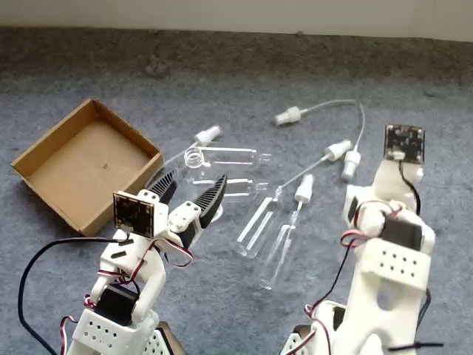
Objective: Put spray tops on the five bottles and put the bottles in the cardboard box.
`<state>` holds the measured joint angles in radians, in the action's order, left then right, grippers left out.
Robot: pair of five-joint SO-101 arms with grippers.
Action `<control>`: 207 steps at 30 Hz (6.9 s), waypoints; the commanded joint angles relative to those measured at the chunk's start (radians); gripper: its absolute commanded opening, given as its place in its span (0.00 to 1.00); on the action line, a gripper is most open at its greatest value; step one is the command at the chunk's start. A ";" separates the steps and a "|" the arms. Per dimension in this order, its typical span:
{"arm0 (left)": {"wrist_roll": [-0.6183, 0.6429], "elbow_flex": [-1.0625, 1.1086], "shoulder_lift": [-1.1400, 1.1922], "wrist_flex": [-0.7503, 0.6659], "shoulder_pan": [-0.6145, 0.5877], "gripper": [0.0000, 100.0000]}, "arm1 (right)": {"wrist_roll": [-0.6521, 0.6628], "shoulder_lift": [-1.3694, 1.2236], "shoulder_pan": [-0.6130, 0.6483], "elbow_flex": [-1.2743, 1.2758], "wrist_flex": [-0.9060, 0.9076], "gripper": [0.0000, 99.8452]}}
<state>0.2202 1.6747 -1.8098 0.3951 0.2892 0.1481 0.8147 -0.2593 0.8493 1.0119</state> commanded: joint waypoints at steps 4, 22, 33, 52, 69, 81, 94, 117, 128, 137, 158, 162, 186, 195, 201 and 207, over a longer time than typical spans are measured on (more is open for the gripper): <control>-0.014 0.021 -0.015 0.011 -0.005 0.12 | -0.064 -0.255 -0.008 -0.265 -0.021 0.01; -0.014 0.021 -0.015 0.044 -0.004 0.12 | -0.066 -0.817 0.263 -0.759 0.139 0.18; -0.014 0.021 -0.013 0.046 -0.004 0.12 | -0.598 -0.944 0.381 -0.723 0.139 0.18; -0.014 0.021 -0.013 0.046 -0.004 0.12 | -0.608 -1.058 0.341 -0.619 0.130 0.18; -0.014 0.021 -0.013 0.046 -0.004 0.12 | -0.600 -1.081 0.314 -0.616 0.139 0.07; -0.009 0.021 -0.013 0.046 -0.004 0.12 | -0.598 -0.685 0.294 -0.611 0.133 0.07; -0.009 0.021 -0.013 0.046 -0.004 0.12 | -0.446 -0.561 0.295 -0.618 0.097 0.07; -0.008 0.021 -0.015 0.046 0.070 0.12 | -0.238 -0.470 0.298 -0.644 -0.262 0.07; -0.011 0.021 -0.015 0.038 0.122 0.12 | -0.236 -0.062 0.366 -0.512 -0.242 0.07; -0.015 0.021 -0.012 0.049 0.222 0.12 | -0.233 0.202 0.527 -0.360 -0.243 0.07; -0.015 0.021 -0.012 0.176 0.435 0.12 | -0.239 0.507 0.588 -0.249 -0.194 0.07; -0.015 0.021 -0.012 0.176 0.478 0.12 | -0.235 0.552 0.656 -0.202 -0.194 0.07; -0.015 0.021 -0.013 0.176 0.527 0.12 | -0.230 0.638 0.667 -0.079 -0.179 0.07; -0.015 0.021 -0.013 0.173 0.527 0.12 | -0.230 0.639 0.667 -0.048 -0.157 0.07; -0.015 0.021 -0.015 0.169 0.526 0.12 | -0.232 0.639 0.668 0.018 -0.090 0.07; -0.017 0.021 -0.015 0.169 0.524 0.12 | -0.238 0.639 0.674 0.012 0.058 0.07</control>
<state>0.2186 1.6747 -1.8098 0.5715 0.8078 -0.0898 1.4561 0.4051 0.8769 1.0027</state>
